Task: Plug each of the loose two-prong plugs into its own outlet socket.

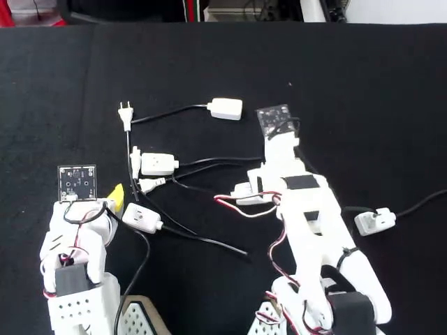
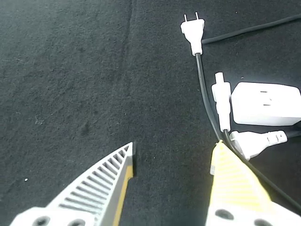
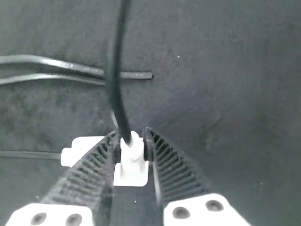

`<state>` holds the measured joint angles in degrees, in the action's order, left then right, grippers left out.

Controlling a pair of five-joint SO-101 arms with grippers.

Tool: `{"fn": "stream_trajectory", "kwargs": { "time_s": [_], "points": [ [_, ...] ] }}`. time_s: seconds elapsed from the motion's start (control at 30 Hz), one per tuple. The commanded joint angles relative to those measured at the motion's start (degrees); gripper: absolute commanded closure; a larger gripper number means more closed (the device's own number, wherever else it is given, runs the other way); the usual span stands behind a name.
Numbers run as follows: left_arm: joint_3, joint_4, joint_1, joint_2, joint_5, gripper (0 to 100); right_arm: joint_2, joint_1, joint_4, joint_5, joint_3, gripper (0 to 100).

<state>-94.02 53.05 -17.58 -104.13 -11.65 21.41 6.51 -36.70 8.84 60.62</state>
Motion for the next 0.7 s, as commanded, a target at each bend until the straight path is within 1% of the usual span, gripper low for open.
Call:
{"fn": "stream_trajectory", "kwargs": {
  "time_s": [0.0,0.1,0.2,0.3,0.4,0.57,0.67],
  "points": [
    [1.0,0.2,0.0,-0.3,-0.4,73,-0.7,2.1,0.7,4.2,6.2,98.8],
    [1.4,0.1,0.1,-0.3,-0.3,73,-0.7,2.1,6.4,6.9,6.1,98.8],
    [2.0,0.1,0.1,-0.3,-0.1,73,-0.8,2.4,12.1,7.6,6.4,98.8],
    [2.0,0.1,0.1,-0.3,-0.1,73,-1.1,2.4,13.9,7.6,6.4,98.7],
    [2.0,0.1,0.1,-0.3,-0.1,73,-0.7,2.0,10.5,6.7,6.5,98.7],
    [1.9,0.1,0.1,-0.3,-0.1,73,-0.1,1.9,2.8,0.3,6.1,98.7],
    [1.9,0.1,0.1,-0.3,-0.1,73,3.6,-0.3,-1.8,-3.5,6.2,98.7]
  ]
}}
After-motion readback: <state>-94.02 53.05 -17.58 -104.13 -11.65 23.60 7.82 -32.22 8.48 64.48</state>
